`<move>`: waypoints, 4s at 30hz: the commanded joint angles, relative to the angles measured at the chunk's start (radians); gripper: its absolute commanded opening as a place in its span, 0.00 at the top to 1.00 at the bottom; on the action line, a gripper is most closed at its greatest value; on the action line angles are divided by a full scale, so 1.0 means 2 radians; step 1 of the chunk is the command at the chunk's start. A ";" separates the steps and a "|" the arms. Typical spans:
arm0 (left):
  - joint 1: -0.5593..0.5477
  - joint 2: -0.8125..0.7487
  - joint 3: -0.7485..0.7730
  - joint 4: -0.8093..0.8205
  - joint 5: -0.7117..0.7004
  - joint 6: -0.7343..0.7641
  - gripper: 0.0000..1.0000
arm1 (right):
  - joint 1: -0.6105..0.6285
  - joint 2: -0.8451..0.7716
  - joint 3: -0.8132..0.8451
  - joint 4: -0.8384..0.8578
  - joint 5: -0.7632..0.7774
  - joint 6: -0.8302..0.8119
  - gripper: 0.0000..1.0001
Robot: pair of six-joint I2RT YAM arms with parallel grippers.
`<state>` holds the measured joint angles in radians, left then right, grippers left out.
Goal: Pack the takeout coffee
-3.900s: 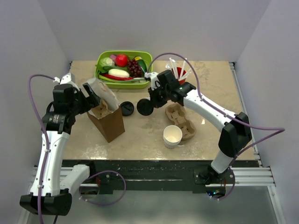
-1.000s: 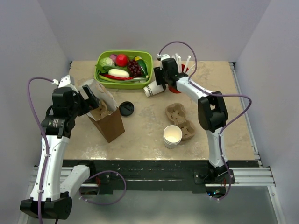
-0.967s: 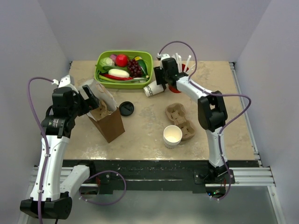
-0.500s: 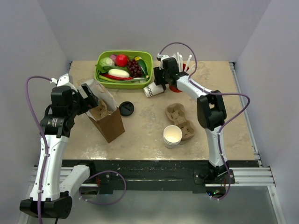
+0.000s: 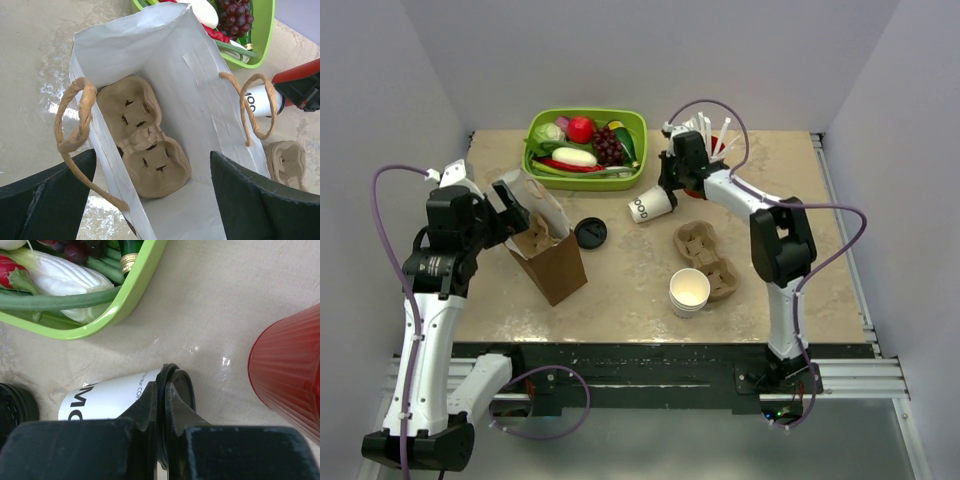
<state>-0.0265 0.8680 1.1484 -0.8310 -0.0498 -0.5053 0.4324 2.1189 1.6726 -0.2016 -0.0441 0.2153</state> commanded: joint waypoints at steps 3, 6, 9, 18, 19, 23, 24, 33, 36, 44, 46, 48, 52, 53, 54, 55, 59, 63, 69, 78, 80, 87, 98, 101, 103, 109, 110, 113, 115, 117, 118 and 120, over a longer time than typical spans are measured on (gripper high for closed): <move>0.002 -0.012 0.022 0.003 -0.003 -0.004 0.01 | 0.002 -0.053 -0.027 0.040 -0.002 -0.015 1.00; 0.002 -0.014 0.022 0.002 -0.003 -0.004 0.01 | 0.007 -0.070 -0.042 0.052 0.007 -0.037 1.00; 0.002 -0.015 0.021 0.004 -0.003 -0.004 0.01 | 0.028 -0.096 -0.056 0.062 0.065 -0.088 1.00; 0.002 -0.020 0.020 0.004 -0.010 -0.003 0.01 | 0.120 -0.107 -0.075 0.113 0.351 -0.293 1.00; 0.002 -0.020 0.020 0.003 -0.010 -0.004 0.01 | 0.124 -0.105 -0.075 0.117 0.363 -0.315 1.00; 0.002 -0.021 0.020 0.003 -0.013 -0.003 0.01 | 0.151 -0.093 -0.107 0.191 0.467 -0.424 1.00; 0.002 -0.021 0.020 0.002 -0.013 -0.003 0.01 | 0.164 -0.081 -0.116 0.251 0.518 -0.505 1.00; 0.002 -0.026 0.024 -0.002 -0.022 -0.001 0.00 | 0.186 -0.008 -0.163 0.528 0.566 -0.799 1.00; 0.002 -0.028 0.024 -0.006 -0.028 -0.001 0.00 | 0.187 0.022 -0.159 0.565 0.570 -0.843 1.00; 0.002 -0.029 0.026 -0.009 -0.033 -0.004 0.00 | 0.190 0.070 -0.154 0.653 0.580 -0.908 1.00; 0.002 -0.029 0.026 -0.009 -0.033 -0.004 0.00 | 0.192 0.073 -0.151 0.640 0.583 -0.889 0.99; 0.002 -0.029 0.027 -0.009 -0.033 -0.004 0.00 | 0.194 0.077 -0.151 0.634 0.583 -0.882 0.97; 0.002 -0.031 0.029 -0.011 -0.035 -0.003 0.00 | 0.198 0.088 -0.150 0.632 0.587 -0.877 0.90; 0.002 -0.031 0.029 -0.012 -0.036 -0.002 0.00 | 0.199 0.090 -0.150 0.629 0.586 -0.876 0.89; 0.002 -0.032 0.029 -0.013 -0.036 -0.002 0.00 | 0.199 0.093 -0.150 0.630 0.587 -0.875 0.89; 0.002 -0.033 0.029 -0.014 -0.038 -0.002 0.00 | 0.199 0.098 -0.149 0.631 0.589 -0.876 0.90; 0.002 -0.035 0.032 -0.017 -0.040 -0.002 0.00 | 0.203 0.099 -0.142 0.634 0.591 -0.876 0.88; 0.002 -0.037 0.031 -0.017 -0.040 -0.002 0.00 | 0.205 0.103 -0.140 0.617 0.599 -0.854 0.81; 0.002 -0.038 0.031 -0.018 -0.044 -0.003 0.00 | 0.213 0.096 -0.135 0.612 0.606 -0.846 0.67; 0.002 -0.039 0.032 -0.011 -0.037 -0.004 0.00 | 0.230 0.010 -0.093 0.446 0.615 -0.638 0.31; 0.002 -0.038 0.032 -0.009 -0.034 -0.003 0.00 | 0.230 -0.022 -0.059 0.275 0.578 -0.464 0.25; 0.002 -0.037 0.036 -0.008 -0.028 -0.003 0.00 | 0.192 -0.176 -0.032 0.042 0.254 -0.181 0.02; 0.002 -0.033 0.038 -0.009 -0.028 0.003 0.00 | 0.057 -0.164 0.053 -0.238 0.021 -0.355 0.20; 0.002 -0.031 0.036 -0.009 -0.026 0.003 0.00 | 0.053 -0.138 0.078 -0.258 0.014 -0.349 0.23; 0.002 -0.031 0.037 -0.010 -0.026 0.002 0.00 | 0.051 -0.119 0.091 -0.272 0.020 -0.344 0.25; 0.002 -0.033 0.042 -0.014 -0.024 0.003 0.00 | 0.043 -0.075 0.127 -0.303 0.021 -0.322 0.44; 0.002 -0.032 0.042 -0.014 -0.025 0.003 0.00 | 0.042 -0.071 0.129 -0.303 0.021 -0.319 0.45; 0.002 -0.031 0.042 -0.014 -0.024 0.003 0.00 | 0.041 -0.063 0.134 -0.306 0.027 -0.316 0.55; 0.002 -0.031 0.041 -0.015 -0.023 0.003 0.00 | 0.041 -0.061 0.138 -0.313 0.031 -0.313 0.60; 0.002 -0.030 0.041 -0.015 -0.024 0.003 0.00 | 0.041 -0.062 0.135 -0.316 0.033 -0.312 0.62; 0.002 -0.032 0.039 -0.014 -0.025 0.003 0.00 | 0.041 -0.062 0.134 -0.322 0.034 -0.311 0.63; 0.002 -0.033 0.038 -0.013 -0.025 0.004 0.00 | 0.041 -0.066 0.129 -0.327 0.030 -0.309 0.64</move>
<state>-0.0265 0.8078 1.1931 -0.8635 -0.1078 -0.5049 0.5148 2.0071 1.9034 -0.8124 0.0158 -0.4236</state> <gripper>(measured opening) 0.994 0.372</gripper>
